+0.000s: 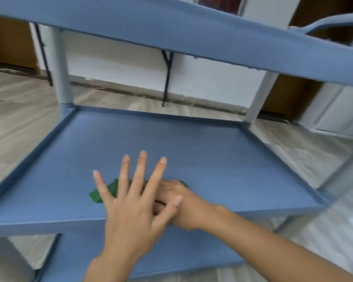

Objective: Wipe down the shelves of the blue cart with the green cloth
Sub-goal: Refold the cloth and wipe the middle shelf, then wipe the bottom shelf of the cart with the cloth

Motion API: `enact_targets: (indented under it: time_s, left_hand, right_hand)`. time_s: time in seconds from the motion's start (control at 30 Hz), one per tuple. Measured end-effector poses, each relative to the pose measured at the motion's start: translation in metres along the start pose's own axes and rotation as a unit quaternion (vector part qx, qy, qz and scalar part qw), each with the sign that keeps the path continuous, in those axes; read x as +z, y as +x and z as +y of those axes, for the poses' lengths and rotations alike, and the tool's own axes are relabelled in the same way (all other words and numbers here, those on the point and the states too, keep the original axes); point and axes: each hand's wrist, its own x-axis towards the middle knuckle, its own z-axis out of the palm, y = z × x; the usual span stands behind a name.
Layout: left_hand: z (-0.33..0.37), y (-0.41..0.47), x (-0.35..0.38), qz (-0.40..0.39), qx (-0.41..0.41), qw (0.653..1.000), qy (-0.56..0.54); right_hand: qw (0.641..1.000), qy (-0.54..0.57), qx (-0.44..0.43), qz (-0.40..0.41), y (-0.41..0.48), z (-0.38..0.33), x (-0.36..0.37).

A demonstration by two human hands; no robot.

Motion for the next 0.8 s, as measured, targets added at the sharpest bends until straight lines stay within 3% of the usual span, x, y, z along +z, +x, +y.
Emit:
enact_targets:
  time_s: [0.1,0.27,0.4,0.53,0.6,0.7,0.8]
  left_hand:
    - [0.0,-0.006,0.008,-0.068,-0.029,0.997,0.017]
    - [-0.005,-0.015,0.028,-0.129,-0.028,0.99,0.053]
    - [-0.002,-0.024,0.055,-0.072,-0.018,0.996,0.047]
    - [0.059,-0.043,0.088,0.049,0.028,0.998,0.001]
    - [0.092,-0.066,0.113,0.069,0.075,0.995,0.008]
    - [0.128,-0.127,0.154,0.008,0.09,0.996,-0.023]
    - [0.146,-0.184,0.188,-0.153,0.055,0.985,-0.054]
  right_hand:
    - [0.997,-0.06,0.015,0.048,-0.042,0.052,-0.003]
    - [0.976,-0.126,0.152,0.088,-0.161,0.144,-0.05]
    - [0.95,-0.154,0.236,0.134,-0.228,0.212,-0.08]
    - [0.938,-0.158,0.218,0.219,-0.245,0.239,-0.065]
    - [0.928,-0.154,0.197,0.275,-0.243,0.245,-0.056]
    - [0.916,-0.145,0.158,0.34,-0.247,0.244,-0.042]
    - [0.889,-0.116,0.12,0.427,-0.269,0.234,-0.018]
